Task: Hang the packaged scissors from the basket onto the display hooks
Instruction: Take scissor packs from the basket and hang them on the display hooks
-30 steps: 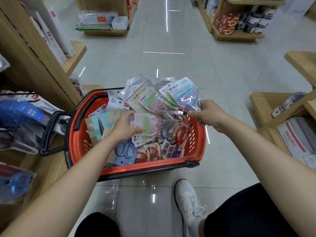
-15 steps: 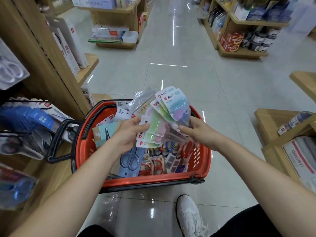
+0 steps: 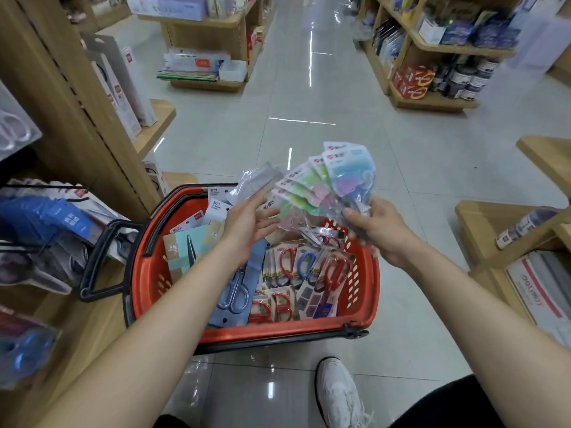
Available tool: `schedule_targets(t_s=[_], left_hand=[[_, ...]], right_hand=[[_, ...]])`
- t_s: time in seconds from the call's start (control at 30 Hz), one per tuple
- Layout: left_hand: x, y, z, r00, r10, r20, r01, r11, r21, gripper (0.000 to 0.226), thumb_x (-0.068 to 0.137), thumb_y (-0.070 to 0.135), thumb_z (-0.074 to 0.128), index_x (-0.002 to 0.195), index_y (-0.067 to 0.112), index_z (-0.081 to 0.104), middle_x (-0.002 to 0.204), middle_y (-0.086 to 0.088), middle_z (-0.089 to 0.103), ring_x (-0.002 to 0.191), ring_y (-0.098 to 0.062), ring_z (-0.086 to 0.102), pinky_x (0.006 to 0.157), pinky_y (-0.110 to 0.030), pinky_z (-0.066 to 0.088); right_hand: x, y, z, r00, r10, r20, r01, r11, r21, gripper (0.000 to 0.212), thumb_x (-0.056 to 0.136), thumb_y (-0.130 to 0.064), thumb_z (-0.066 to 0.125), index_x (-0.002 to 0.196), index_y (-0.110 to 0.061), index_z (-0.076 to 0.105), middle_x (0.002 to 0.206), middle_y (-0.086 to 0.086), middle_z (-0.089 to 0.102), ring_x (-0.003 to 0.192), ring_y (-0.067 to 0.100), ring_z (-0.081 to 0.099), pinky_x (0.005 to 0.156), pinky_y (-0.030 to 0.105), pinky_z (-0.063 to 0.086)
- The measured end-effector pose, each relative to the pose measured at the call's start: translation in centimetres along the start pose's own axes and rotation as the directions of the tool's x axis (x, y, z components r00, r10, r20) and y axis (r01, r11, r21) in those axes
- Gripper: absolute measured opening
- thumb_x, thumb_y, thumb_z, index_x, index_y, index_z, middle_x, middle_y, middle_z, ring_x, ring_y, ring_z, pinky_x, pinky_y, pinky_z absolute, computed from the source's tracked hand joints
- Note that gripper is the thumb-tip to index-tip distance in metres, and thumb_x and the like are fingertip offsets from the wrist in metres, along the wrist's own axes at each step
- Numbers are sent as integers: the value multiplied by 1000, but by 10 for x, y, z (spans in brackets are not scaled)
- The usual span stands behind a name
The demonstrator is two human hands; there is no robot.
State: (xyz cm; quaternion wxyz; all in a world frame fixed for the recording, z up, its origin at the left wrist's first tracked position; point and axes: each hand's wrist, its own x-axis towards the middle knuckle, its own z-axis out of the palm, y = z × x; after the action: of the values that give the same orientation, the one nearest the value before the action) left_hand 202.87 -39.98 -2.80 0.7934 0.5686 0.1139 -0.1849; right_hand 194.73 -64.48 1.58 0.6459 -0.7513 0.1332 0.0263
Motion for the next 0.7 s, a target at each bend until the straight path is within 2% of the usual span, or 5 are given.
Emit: schedule_targets(t_s=[0.17, 0.3, 0.4, 0.6, 0.7], left_hand=[[17, -33, 0, 912, 378, -158, -178, 713, 678, 31, 95, 22, 70, 125, 18, 66, 123, 1, 69, 112, -19, 66, 99, -38, 53], [32, -49, 16, 911, 404, -80, -169, 544, 822, 67, 91, 26, 72, 152, 16, 44, 154, -4, 46, 140, -26, 46, 113, -43, 40], [42, -53, 28, 933, 299, -198, -43, 643, 765, 77, 89, 24, 76, 153, 14, 36, 155, -9, 39, 138, -30, 45, 107, -40, 42], [49, -43, 37, 921, 141, -363, 19, 915, 404, 45, 87, 5, 80, 122, 4, 51, 109, -8, 64, 84, -19, 65, 44, -17, 46], [44, -43, 34, 956, 74, -284, 14, 955, 297, 28, 92, 4, 74, 119, 5, 66, 108, -16, 74, 80, -18, 71, 48, -20, 53]], right_hand=[[6, 5, -18, 971, -45, -235, 38, 999, -34, 17, 100, -12, 66, 117, -11, 61, 88, 10, 72, 52, 10, 64, 43, 22, 45], [7, 9, -22, 969, -10, -246, 3, 1000, -27, 18, 99, -11, 67, 117, -9, 63, 92, 10, 74, 55, 9, 66, 44, 21, 46], [5, 8, -21, 967, -8, -253, 1, 1000, -31, 17, 100, -13, 67, 116, -13, 62, 96, 8, 75, 57, 10, 67, 45, 21, 47], [2, 7, -21, 959, 5, -283, -15, 999, -36, 15, 102, -13, 63, 114, -20, 58, 97, 7, 74, 57, 10, 67, 54, 27, 54], [0, 10, -22, 955, 34, -295, -35, 999, -1, 19, 102, -13, 63, 120, -18, 57, 99, 9, 74, 56, 10, 67, 56, 28, 56]])
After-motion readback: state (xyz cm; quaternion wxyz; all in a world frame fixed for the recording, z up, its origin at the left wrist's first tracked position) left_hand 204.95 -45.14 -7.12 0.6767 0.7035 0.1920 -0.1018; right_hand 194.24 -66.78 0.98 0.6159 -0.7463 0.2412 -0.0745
